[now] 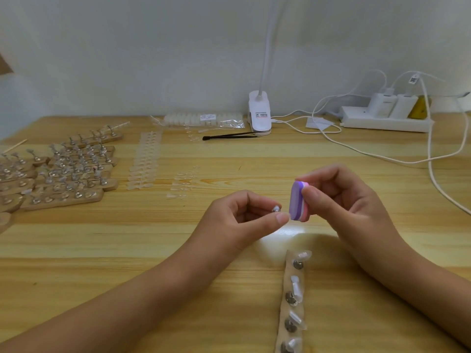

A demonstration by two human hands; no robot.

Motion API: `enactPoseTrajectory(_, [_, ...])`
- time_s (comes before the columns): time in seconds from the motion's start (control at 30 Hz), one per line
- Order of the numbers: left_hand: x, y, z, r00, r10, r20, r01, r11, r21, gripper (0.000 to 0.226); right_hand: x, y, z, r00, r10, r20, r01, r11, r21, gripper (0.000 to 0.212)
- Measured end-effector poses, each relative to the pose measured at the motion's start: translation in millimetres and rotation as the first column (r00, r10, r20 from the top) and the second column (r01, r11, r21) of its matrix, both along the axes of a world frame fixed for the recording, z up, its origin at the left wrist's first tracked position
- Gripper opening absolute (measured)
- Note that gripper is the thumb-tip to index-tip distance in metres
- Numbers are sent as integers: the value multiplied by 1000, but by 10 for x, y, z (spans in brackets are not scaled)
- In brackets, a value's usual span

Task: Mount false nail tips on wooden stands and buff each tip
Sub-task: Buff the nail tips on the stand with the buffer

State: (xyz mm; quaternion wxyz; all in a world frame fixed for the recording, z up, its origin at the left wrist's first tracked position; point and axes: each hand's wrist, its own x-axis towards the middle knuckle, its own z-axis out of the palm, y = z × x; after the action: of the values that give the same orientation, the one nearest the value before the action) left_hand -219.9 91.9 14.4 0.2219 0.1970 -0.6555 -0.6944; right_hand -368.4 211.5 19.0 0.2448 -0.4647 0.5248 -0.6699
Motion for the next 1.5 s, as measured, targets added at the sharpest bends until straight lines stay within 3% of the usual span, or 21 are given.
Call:
enactPoseTrajectory(0.17, [-2,-29,7,1000,17,-7,-17,999,49,22,45,18,-28,992,117,-42,-114,992,56,17])
enactPoseTrajectory(0.37, [9,16,20,1000,-17,11,17,1000,-6,21,-16,-3,-7,1000,-29,-10,28,1000,-11,23])
enactPoseTrajectory(0.53, [-8,-18,21,1000,9,20,-9,1000,15,29,39,26,-41,994,103,-37,-101,994,52,20])
enactPoseTrajectory(0.73, [2,15,34,998,-59,28,60,998,-29,21,14,10,13,999,-38,-15,37,998,-47,18])
enactPoseTrajectory(0.93, [15,-5,12,996,-74,51,78,994,-79,17,44,30,-10,991,86,-102,-81,995,50,14])
enactPoseTrajectory(1.03, [26,25,3,987,-127,99,143,974,-174,17,6,-17,-5,999,-4,-43,5,1000,17,23])
enactPoseTrajectory(1.1, [15,26,11,989,-118,84,130,980,-152,17,-39,-29,-4,999,-31,13,30,999,28,18])
enactPoseTrajectory(1.23, [-2,-10,27,997,-69,26,70,997,-38,24,-90,-18,-16,982,97,160,-114,988,101,9])
enactPoseTrajectory(1.33, [-8,-9,26,998,-57,13,57,998,-17,23,-75,-16,-22,977,179,117,-196,969,150,11])
enactPoseTrajectory(1.5, [-6,1,33,997,-70,16,70,997,-33,15,-82,-81,-27,1000,-16,11,13,977,212,26])
